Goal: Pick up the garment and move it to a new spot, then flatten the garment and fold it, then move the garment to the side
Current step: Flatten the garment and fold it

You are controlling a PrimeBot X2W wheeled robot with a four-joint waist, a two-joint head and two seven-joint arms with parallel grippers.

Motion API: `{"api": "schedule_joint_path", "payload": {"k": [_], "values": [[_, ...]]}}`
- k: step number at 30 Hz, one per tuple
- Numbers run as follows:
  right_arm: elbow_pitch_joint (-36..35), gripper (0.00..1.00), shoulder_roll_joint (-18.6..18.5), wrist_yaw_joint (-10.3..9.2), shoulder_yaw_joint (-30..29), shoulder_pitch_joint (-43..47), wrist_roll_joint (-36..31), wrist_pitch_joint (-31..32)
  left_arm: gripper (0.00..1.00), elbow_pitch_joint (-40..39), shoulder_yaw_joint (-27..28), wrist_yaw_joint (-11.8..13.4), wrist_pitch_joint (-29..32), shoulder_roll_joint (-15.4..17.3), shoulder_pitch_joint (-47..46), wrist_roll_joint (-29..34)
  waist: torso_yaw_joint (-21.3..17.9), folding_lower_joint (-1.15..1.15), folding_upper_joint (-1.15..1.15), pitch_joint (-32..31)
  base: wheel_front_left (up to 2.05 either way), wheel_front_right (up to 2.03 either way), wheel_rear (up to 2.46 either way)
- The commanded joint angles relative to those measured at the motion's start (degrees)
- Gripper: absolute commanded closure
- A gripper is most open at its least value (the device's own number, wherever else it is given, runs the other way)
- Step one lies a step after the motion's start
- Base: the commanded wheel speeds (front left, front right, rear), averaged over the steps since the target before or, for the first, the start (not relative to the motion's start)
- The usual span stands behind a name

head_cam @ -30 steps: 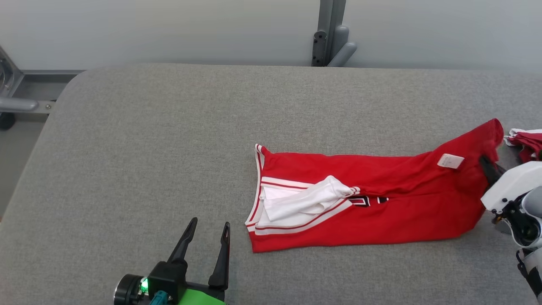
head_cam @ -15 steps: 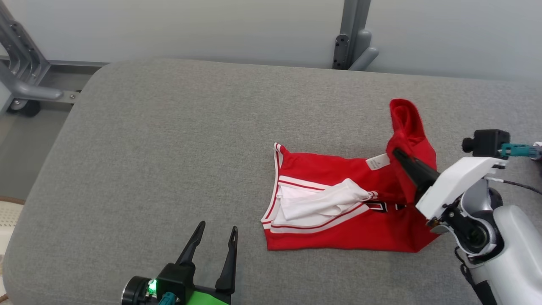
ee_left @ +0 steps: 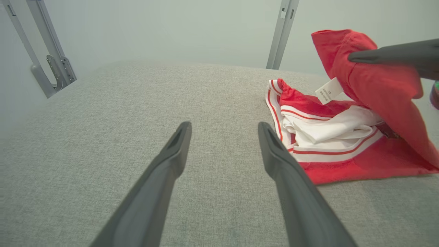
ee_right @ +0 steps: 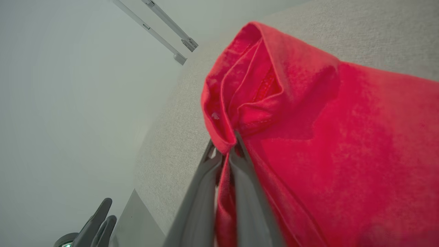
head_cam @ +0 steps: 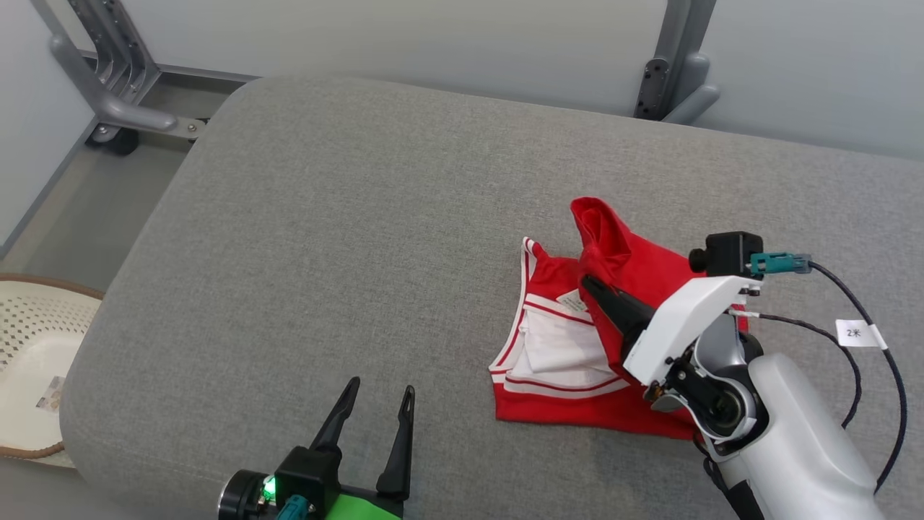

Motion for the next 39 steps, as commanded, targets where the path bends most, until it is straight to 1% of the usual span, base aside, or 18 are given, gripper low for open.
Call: {"api": "schedule_joint_path", "payload": {"k": [1, 8, 11, 12, 13, 14, 15, 18, 21, 22, 24, 29, 31, 32, 34, 36, 39], "values": [[0.45, 1.00, 0.02, 0.01, 0.16, -0.66, 0.16, -0.23, 0.00, 0.14, -0.06, 0.20, -0.25, 0.03, -0.90, -0.37, 0.49, 0.00, 0.00, 0.32, 0.00, 0.00, 0.00], [5.31, 1.00, 1.72, 0.01, 2.07, -2.05, 0.81, -1.56, 0.00, 0.16, -0.61, 0.75, -0.25, 0.04, -1.26, -0.92, 0.78, 0.00, 0.00, 0.32, 0.00, 0.00, 0.00], [7.39, 1.00, 2.36, 0.01, 3.62, -2.93, 1.11, -2.24, 0.00, 0.38, -0.62, 0.41, -0.25, 0.03, -1.16, -0.71, 0.24, 0.00, 0.00, 0.34, 0.00, 0.00, 0.00], [8.00, 0.92, 2.56, 0.01, 4.24, -3.25, 1.33, -2.57, 0.00, 0.65, -0.77, 0.18, -0.24, 0.03, -1.21, -0.82, 0.10, 0.00, 0.00, 0.35, 0.00, 0.00, 0.00], [8.49, 0.78, 2.68, 0.01, 4.89, -3.52, 1.79, -2.75, 0.00, 0.58, -0.87, 0.01, -0.25, 0.03, -1.41, -0.94, -0.03, 0.00, 0.00, 0.32, 0.00, 0.00, 0.00], [8.93, 0.33, 2.78, 0.01, 5.47, -3.65, 2.46, -3.14, 0.00, 0.46, -0.91, 0.03, -0.25, 0.04, -1.57, -1.11, -0.14, 0.00, 0.00, 0.27, 0.00, 0.00, 0.00], [9.31, 0.00, 2.82, 0.01, 5.83, -3.81, 3.29, -3.50, 0.00, 0.43, -0.98, 0.07, -0.25, 0.04, -1.51, -1.19, -0.25, 0.00, 0.00, 0.20, 0.00, 0.00, 0.00], [9.60, 0.00, 2.95, 0.01, 6.52, -4.22, 5.59, -5.41, 0.00, 0.44, -0.85, 0.22, -0.25, 0.04, -1.30, -1.04, -0.83, 0.00, 0.00, -0.15, 0.00, 0.00, 0.00], [8.05, 0.00, 2.98, 0.01, 5.87, -3.87, 8.48, -7.96, 0.00, 0.51, -0.39, 0.16, -0.25, 0.03, -0.71, -0.46, -1.87, 0.00, 0.00, -0.60, 0.00, 0.00, 0.00], [7.20, 0.00, 2.58, 0.01, 5.52, -3.52, 9.03, -8.92, 0.00, 0.47, -0.18, 0.19, -0.25, 0.03, -0.53, -0.40, -2.38, 0.00, 0.00, -0.77, 0.00, 0.00, 0.00], [5.74, 0.00, 0.55, 0.00, 4.51, -2.62, 9.41, -11.49, 0.00, 0.10, 0.38, 0.24, -0.24, 0.03, -0.16, -0.30, -3.53, 0.00, 0.00, -1.06, 0.00, 0.00, 0.00], [3.72, 0.00, -4.84, 0.01, 4.78, -0.39, 4.66, -20.01, 0.00, -0.88, 1.81, 0.68, -0.24, 0.04, 0.53, -1.10, -6.99, 0.00, 0.00, -2.02, 0.00, 0.00, 0.00], [3.75, 0.00, -7.23, 0.01, 5.98, 0.38, 1.16, -24.42, 0.00, -1.28, 2.54, 0.97, -0.25, 0.05, 0.77, -1.45, -8.52, 0.00, 0.00, -2.48, 0.00, 0.00, 0.00], [3.75, 0.00, -7.23, 0.01, 5.98, 0.38, 1.16, -24.42, 0.00, -1.28, 2.54, 0.97, -0.25, 0.05, 0.77, -1.45, -8.52, 0.00, 0.00, -2.48, 0.00, 0.00, 0.00], [5.38, 0.00, -9.63, 0.00, 7.63, 1.34, -3.74, -29.37, 0.00, -1.88, 3.52, 1.46, -0.25, 0.04, 1.08, -1.96, -10.01, 0.00, 0.00, -3.24, 0.00, 0.00, 0.00], [7.87, 0.00, -10.28, 0.01, 8.45, 2.09, -8.29, -34.36, 0.00, -2.85, 5.08, 2.20, -0.25, 0.06, 1.47, -1.73, -11.55, 0.00, 0.00, -4.11, 0.00, 0.00, 0.00], [10.50, 0.00, -10.10, 0.00, 7.94, 2.61, -14.59, -37.40, 0.00, -3.61, 7.20, 2.75, -0.24, 0.06, 2.39, -2.58, -13.39, 0.00, 0.00, -4.85, 0.00, 0.00, 0.00]]}}
